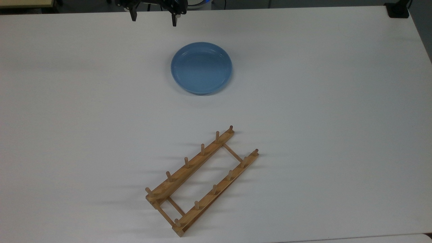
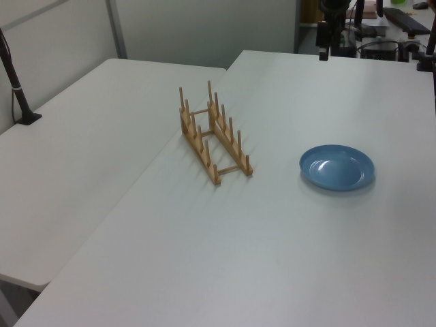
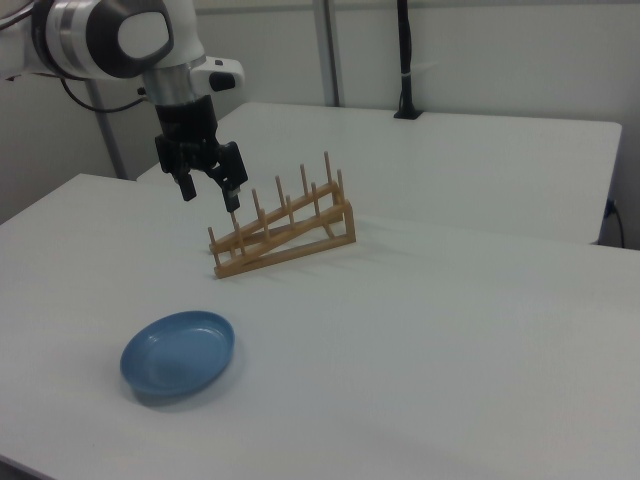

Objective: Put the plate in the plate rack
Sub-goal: 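Move the gripper down to the rim of the light blue plate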

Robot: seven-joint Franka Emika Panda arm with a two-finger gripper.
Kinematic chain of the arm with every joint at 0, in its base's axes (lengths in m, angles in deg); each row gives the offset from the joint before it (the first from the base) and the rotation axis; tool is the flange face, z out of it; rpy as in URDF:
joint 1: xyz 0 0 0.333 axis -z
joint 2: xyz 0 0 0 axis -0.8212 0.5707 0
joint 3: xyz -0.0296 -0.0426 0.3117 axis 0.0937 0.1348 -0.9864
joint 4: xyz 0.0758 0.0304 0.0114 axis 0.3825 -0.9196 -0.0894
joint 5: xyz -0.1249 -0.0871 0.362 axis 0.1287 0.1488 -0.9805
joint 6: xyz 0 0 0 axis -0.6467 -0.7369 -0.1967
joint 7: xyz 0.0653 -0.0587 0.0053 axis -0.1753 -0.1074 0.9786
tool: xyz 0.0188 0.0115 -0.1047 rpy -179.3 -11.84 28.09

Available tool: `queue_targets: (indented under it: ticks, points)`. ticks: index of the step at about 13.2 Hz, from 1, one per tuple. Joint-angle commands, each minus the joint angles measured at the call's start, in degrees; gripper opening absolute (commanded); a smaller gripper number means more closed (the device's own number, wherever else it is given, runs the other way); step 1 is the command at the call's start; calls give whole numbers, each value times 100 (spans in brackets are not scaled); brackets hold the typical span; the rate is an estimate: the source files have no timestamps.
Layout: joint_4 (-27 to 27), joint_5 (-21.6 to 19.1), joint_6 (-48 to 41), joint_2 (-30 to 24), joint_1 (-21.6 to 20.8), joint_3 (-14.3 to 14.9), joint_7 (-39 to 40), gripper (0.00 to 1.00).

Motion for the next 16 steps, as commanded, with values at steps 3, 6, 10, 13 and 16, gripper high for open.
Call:
queue_targets:
  ticks: [3,6,10,13,16]
  points:
    - [-169,-114,-71,-177,48,30,78,100]
    - [-169,-114,-71,-169,48,30,79,100]
    - [-283,-114,-36,33,22,12,2200,100]
    - [-878,-53,331,226,4,3,3775,94]
    - [-1714,184,1201,472,-110,-41,3876,76]
